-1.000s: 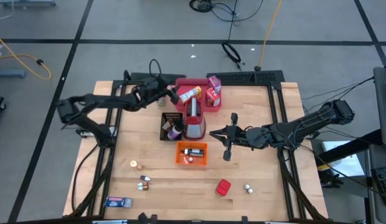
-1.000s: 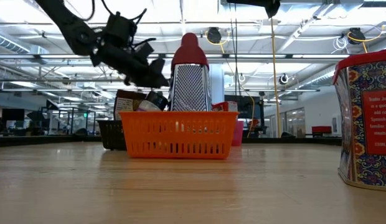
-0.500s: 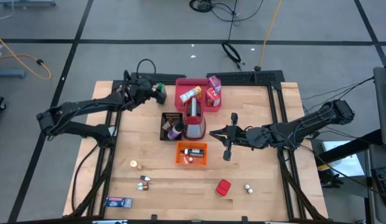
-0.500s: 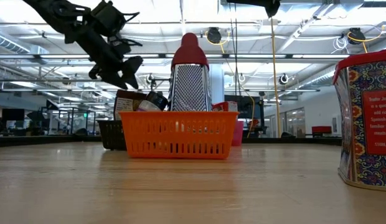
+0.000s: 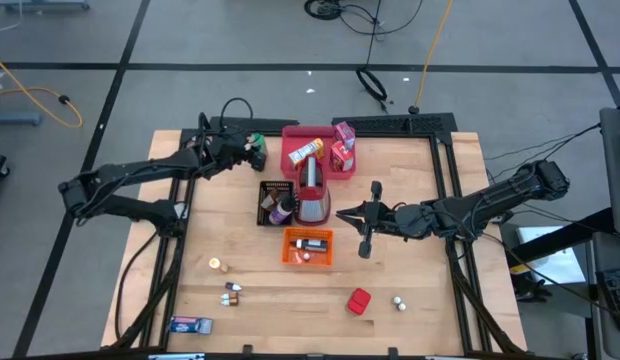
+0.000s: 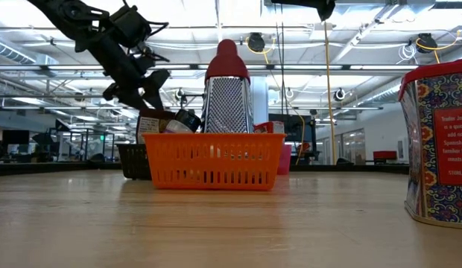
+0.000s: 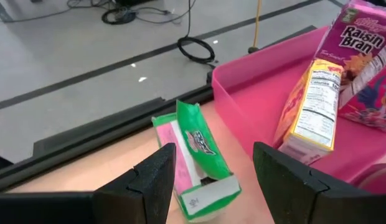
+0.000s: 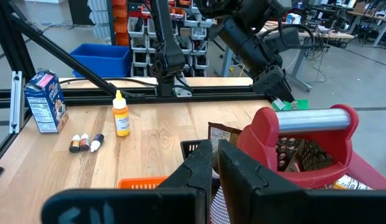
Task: Pick & Place Kitchen Items
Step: Put the green cereal box into the pink bin
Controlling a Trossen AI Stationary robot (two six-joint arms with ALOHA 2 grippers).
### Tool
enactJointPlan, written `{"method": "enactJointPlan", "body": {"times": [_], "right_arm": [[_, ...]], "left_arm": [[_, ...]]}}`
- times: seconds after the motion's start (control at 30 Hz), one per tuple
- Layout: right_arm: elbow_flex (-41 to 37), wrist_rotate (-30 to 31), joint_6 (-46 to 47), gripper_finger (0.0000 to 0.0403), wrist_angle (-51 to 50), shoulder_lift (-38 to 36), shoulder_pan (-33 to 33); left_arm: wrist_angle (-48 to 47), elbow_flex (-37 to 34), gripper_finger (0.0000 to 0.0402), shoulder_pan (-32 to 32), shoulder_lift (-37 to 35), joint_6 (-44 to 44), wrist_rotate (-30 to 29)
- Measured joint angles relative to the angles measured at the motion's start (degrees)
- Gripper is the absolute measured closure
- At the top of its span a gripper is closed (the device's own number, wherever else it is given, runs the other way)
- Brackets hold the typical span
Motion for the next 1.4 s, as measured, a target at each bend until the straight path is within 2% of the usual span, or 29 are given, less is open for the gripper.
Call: {"method": "enactJointPlan", "body": {"times": [0.3, 0.63, 0.9, 1.07, 1.4], "right_arm": [[0.00, -0.01, 0.00, 0.0385, -0.02, 0.00, 0.00], [0.00, -0.01, 0.00, 0.0385, -0.04, 0.00, -0.02], [0.00, -0.01, 0.00, 0.0385, -0.09, 0.02, -0.02], [0.00, -0.01, 0.00, 0.0385, -0.09, 0.00, -0.02], [0.00, -0.01, 0.00, 0.0385, -0.11, 0.00, -0.02]], "left_arm": [[-2.65, 0.00, 0.0179, 0.02, 1.07, -0.63, 0.02], [-0.53, -0.04, 0.0117, -1.36, 7.10, -2.32, -0.22], [-0.26, -0.04, 0.0109, -1.36, 7.89, -4.20, -5.48], [-0.77, -0.04, 0.0146, -1.36, 7.89, -4.20, -5.53], [-0.75, -0.04, 0.0289, -1.36, 7.89, -2.81, -5.55]]}}
